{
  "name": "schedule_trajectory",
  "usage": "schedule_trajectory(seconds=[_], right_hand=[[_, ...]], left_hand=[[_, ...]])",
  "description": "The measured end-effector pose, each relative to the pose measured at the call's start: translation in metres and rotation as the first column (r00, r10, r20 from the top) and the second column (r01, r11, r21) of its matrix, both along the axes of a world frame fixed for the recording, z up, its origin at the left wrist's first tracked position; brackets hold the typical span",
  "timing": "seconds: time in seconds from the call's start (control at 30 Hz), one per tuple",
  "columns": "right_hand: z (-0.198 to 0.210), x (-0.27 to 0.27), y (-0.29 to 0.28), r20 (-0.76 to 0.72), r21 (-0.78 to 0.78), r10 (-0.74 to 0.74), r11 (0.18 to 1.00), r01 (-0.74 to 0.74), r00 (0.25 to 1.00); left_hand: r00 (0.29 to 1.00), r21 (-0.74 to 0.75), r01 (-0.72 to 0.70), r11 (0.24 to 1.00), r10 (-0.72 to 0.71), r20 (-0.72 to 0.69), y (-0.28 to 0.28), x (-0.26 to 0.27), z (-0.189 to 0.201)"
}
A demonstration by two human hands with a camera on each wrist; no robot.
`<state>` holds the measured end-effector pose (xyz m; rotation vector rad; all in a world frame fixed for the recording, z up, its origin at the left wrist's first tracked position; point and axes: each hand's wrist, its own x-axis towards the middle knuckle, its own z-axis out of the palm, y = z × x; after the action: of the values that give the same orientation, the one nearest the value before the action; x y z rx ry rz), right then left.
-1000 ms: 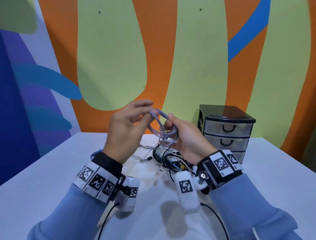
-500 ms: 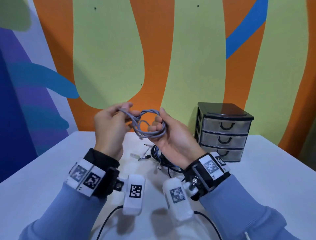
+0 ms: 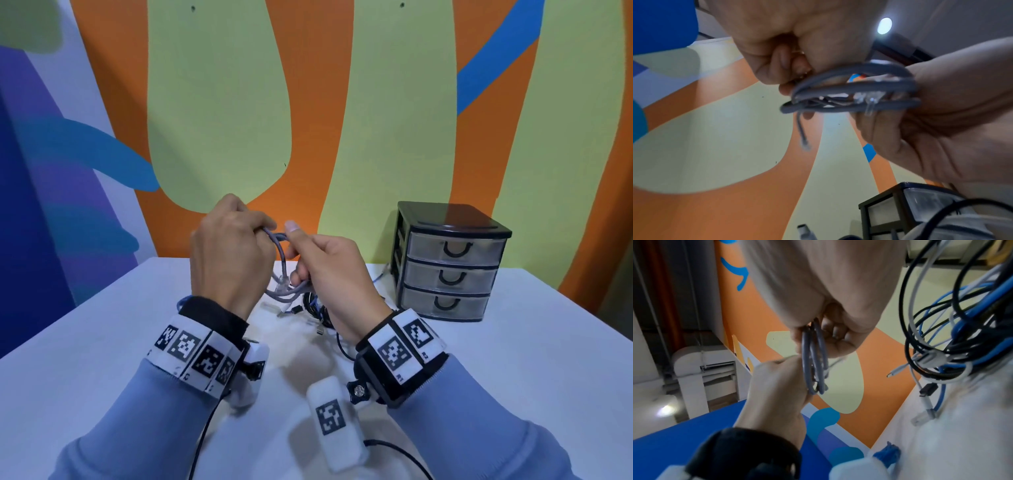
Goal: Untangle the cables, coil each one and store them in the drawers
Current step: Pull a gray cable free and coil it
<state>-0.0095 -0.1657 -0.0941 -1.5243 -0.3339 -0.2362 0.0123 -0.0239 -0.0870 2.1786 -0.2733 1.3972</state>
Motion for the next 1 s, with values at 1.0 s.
schedule_trajectory(seconds=[1.0], right_hand=[[0.017,0.022,-0.055,-0.068,0.832,0.427,0.523,-0.185,0.902]], left_hand=[[0.382,-0.597,0.696,0.399,-0.91,-0.163,-0.032,-0.018,0.003]])
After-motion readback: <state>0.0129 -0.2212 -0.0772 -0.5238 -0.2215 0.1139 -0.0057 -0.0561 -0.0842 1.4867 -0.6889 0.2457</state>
